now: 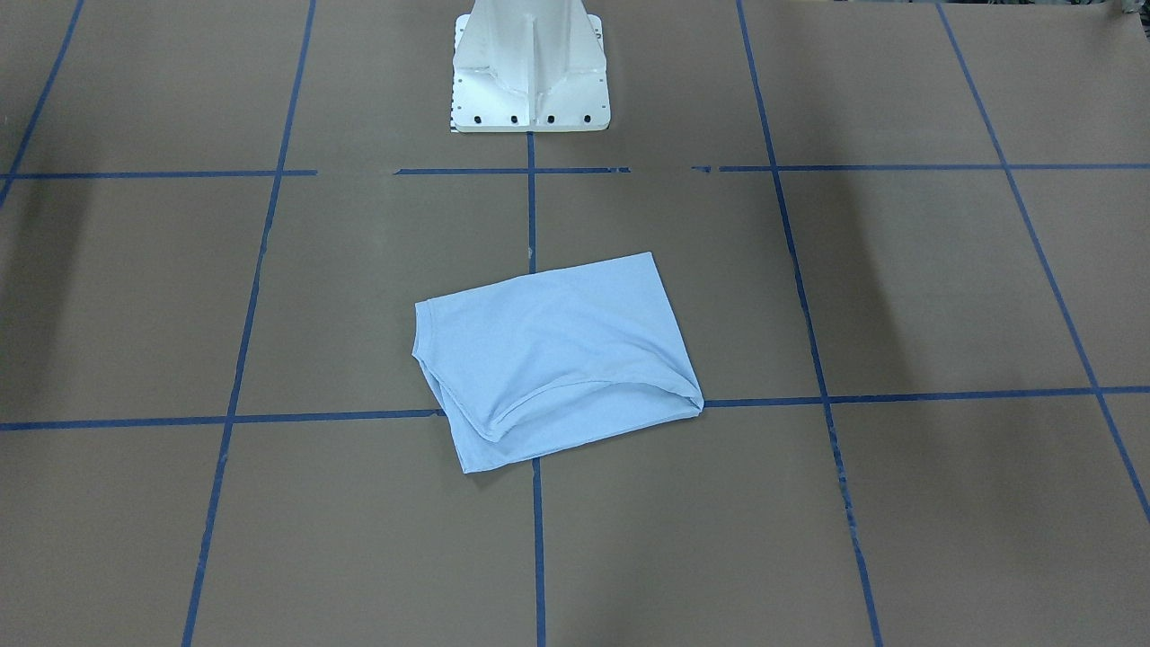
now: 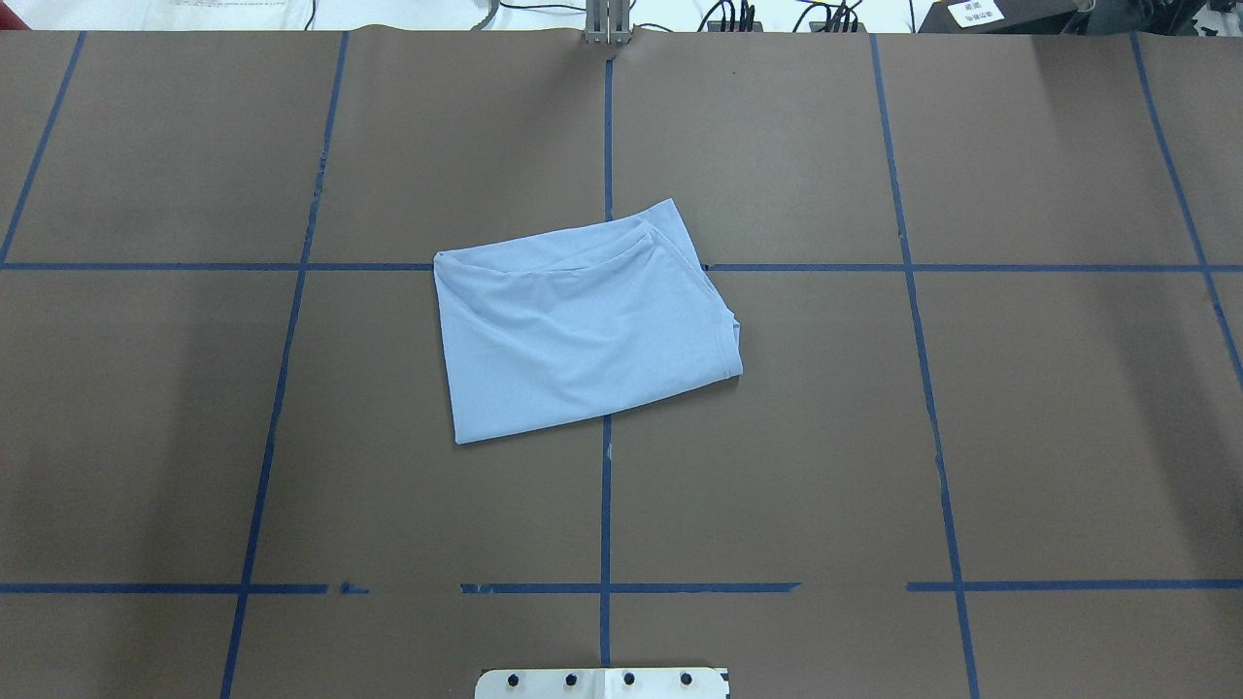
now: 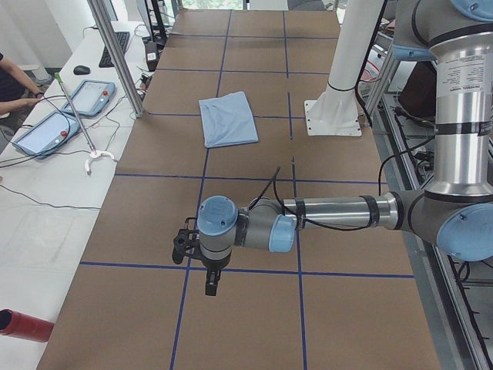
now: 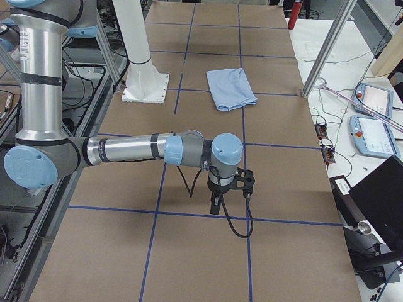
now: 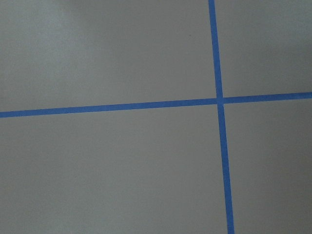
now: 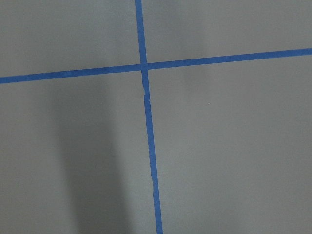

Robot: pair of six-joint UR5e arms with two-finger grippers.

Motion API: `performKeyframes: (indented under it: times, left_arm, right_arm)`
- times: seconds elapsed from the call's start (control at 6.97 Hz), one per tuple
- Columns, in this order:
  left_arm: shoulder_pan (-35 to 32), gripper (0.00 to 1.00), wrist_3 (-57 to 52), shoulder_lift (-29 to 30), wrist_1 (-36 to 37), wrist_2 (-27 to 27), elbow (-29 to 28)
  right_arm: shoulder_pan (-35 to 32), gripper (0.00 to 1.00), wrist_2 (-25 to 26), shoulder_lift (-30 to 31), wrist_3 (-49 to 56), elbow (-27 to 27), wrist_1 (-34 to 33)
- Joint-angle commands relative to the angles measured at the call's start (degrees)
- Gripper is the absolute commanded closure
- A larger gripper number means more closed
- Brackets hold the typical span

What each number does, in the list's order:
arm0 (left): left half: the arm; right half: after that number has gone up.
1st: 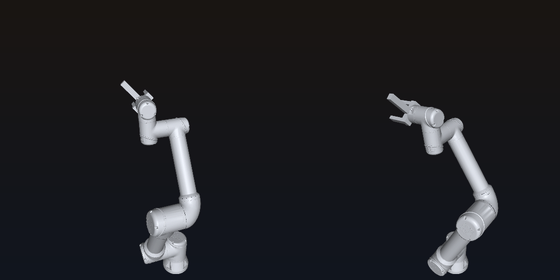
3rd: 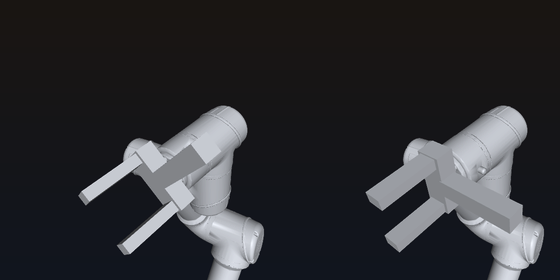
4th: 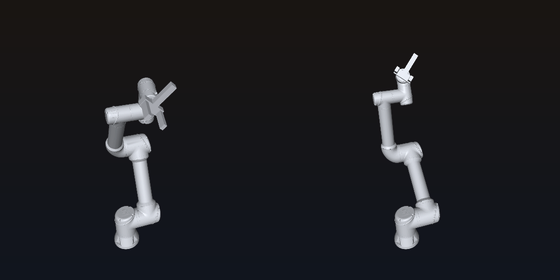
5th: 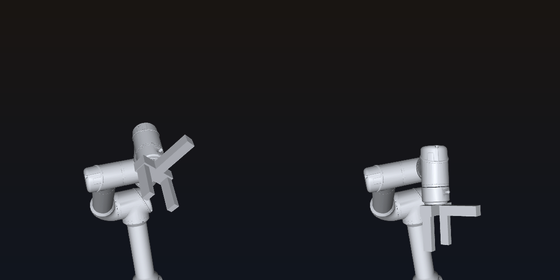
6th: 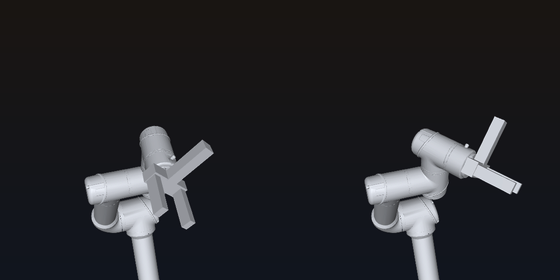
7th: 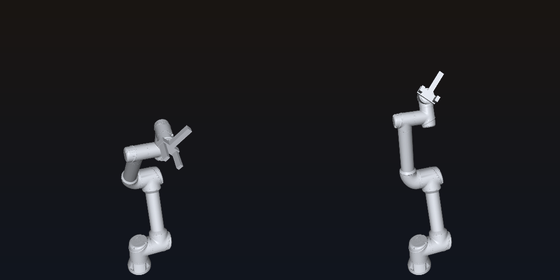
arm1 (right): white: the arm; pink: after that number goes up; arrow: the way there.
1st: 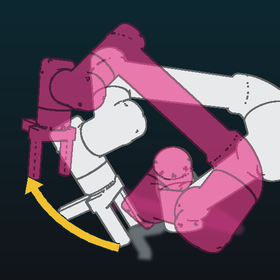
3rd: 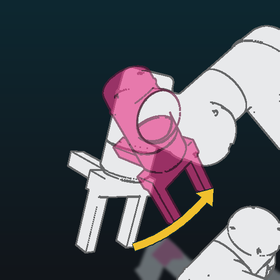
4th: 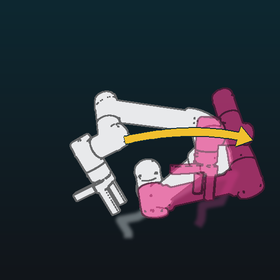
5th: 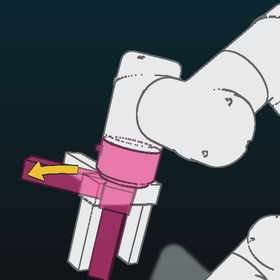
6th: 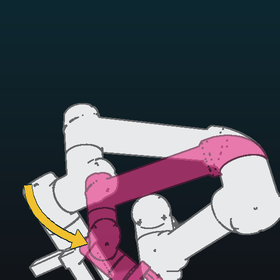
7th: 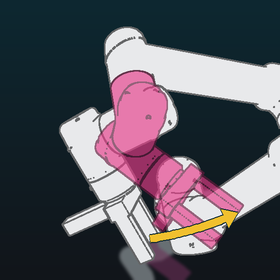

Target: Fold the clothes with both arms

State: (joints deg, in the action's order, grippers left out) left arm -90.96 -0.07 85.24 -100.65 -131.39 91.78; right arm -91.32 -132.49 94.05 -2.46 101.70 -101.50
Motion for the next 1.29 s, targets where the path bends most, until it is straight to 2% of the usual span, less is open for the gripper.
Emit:
performKeyframes:
  times: [0.0, 0.14, 0.57, 1.15]
  left_arm:
    - [2.62, 0.0, 0.24, 0.01, 0.54, 0.08, 4.0]
    - [2.63, 0.0, -0.02, -0.16, 0.54, 0.08, 3.85]
    - [2.63, 0.0, -0.37, -1.31, 0.37, -0.01, 4.02]
    - [2.63, 0.0, -0.37, -1.4, 0.54, -0.1, 4.02]
  right_arm:
    - [0.0, 0.0, 0.03, -0.09, 0.0, 0.34, 0.07]
    - [0.09, 0.0, -0.14, -0.44, -0.09, 0.43, 0.07]
    - [0.97, 0.0, -0.93, -0.36, -0.09, -2.9, 6.56]
    - [0.97, 0.0, -2.95, -0.09, -3.34, -2.64, 6.66]
